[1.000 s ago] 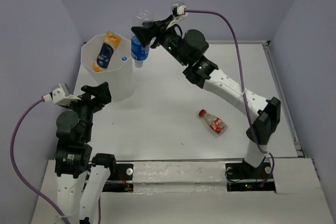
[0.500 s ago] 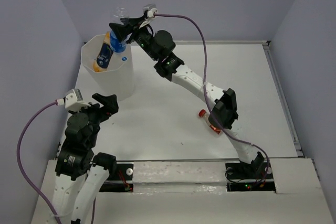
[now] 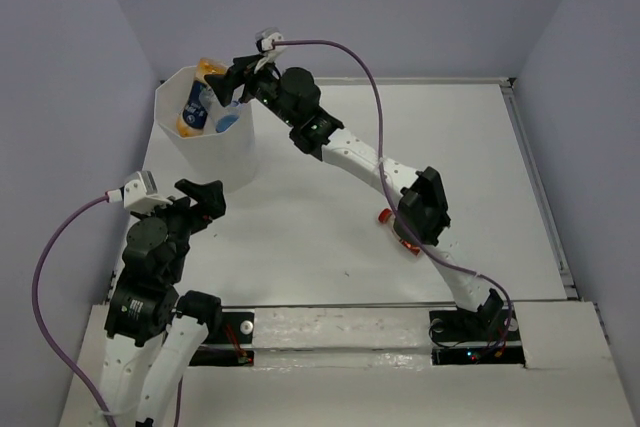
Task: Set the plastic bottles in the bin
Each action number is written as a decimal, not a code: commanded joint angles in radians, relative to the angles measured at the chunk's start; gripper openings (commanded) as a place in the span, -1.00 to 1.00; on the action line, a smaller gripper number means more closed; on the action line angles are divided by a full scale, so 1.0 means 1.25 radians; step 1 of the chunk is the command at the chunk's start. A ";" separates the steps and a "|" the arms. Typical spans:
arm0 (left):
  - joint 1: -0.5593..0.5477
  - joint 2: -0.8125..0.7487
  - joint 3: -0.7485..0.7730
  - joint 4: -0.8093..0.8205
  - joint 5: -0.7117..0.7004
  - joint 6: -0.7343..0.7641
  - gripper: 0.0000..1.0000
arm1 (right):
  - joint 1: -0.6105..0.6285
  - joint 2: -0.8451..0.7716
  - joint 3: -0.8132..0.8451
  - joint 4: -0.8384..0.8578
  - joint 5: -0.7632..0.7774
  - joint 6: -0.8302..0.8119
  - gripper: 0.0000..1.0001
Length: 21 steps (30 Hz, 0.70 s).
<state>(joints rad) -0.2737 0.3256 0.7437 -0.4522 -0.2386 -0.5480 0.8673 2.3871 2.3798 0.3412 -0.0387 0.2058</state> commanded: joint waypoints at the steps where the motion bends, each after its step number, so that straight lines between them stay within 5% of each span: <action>1: -0.001 -0.019 -0.012 0.044 0.009 0.014 0.98 | 0.011 -0.081 -0.027 -0.035 0.006 -0.022 0.95; 6: -0.001 -0.026 -0.014 0.050 0.013 0.015 0.98 | 0.011 -0.152 -0.095 -0.082 0.020 -0.042 0.97; 10: -0.003 -0.038 -0.019 0.055 0.018 0.019 0.98 | 0.011 -0.343 -0.340 -0.082 0.074 -0.070 0.87; 14: -0.018 -0.056 -0.027 0.076 0.042 0.031 0.98 | 0.011 -0.594 -0.746 -0.101 0.142 -0.100 0.82; 21: -0.073 -0.087 -0.038 0.121 0.134 0.069 0.98 | -0.057 -0.892 -1.093 -0.596 0.225 0.082 0.92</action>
<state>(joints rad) -0.3332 0.2394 0.7052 -0.3912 -0.1734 -0.5167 0.8425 1.3289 1.1702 -0.0265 0.1612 0.1860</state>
